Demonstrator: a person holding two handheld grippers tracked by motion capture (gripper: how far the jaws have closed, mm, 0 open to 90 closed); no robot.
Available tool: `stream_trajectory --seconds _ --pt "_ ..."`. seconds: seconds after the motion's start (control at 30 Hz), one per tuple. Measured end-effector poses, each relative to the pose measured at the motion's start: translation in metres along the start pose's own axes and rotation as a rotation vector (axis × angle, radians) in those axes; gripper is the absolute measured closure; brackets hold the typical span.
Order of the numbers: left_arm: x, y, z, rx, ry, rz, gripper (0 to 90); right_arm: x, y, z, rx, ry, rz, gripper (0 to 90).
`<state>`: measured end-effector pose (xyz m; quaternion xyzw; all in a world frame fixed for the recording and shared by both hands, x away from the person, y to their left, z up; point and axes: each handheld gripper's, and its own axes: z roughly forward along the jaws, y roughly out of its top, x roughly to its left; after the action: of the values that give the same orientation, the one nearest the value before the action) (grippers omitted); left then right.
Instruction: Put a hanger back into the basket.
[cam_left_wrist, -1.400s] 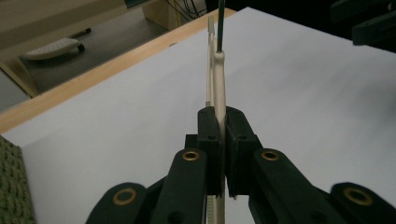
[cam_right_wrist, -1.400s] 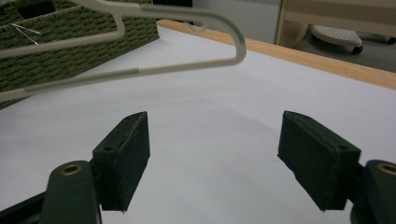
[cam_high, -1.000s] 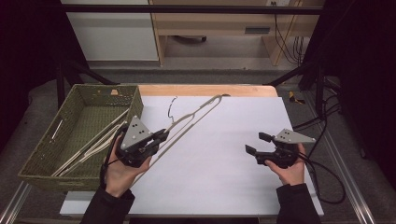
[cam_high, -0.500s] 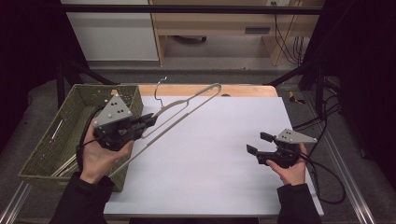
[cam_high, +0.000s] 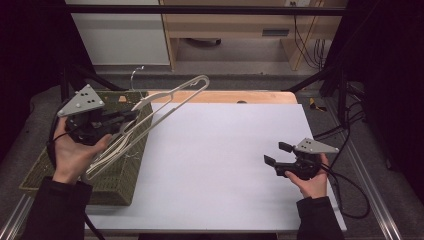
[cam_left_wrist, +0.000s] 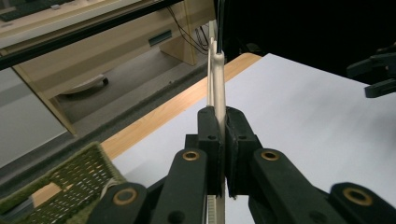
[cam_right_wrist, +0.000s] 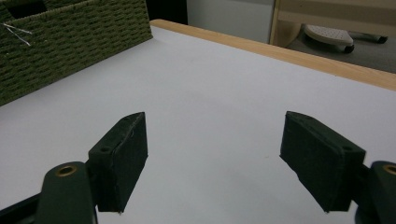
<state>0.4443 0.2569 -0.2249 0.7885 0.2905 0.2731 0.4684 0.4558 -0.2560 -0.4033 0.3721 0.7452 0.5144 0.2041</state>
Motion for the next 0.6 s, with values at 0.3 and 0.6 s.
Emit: stream_trajectory --seconds 0.3,0.6 --pt "0.038 -0.020 -0.015 -0.005 0.047 0.003 86.1 0.000 0.000 0.001 0.020 -0.001 -0.001 23.9" --pt "0.073 -0.047 -0.025 0.051 0.106 0.026 86.1 0.000 0.000 0.000 0.021 -0.003 -0.004 24.1"
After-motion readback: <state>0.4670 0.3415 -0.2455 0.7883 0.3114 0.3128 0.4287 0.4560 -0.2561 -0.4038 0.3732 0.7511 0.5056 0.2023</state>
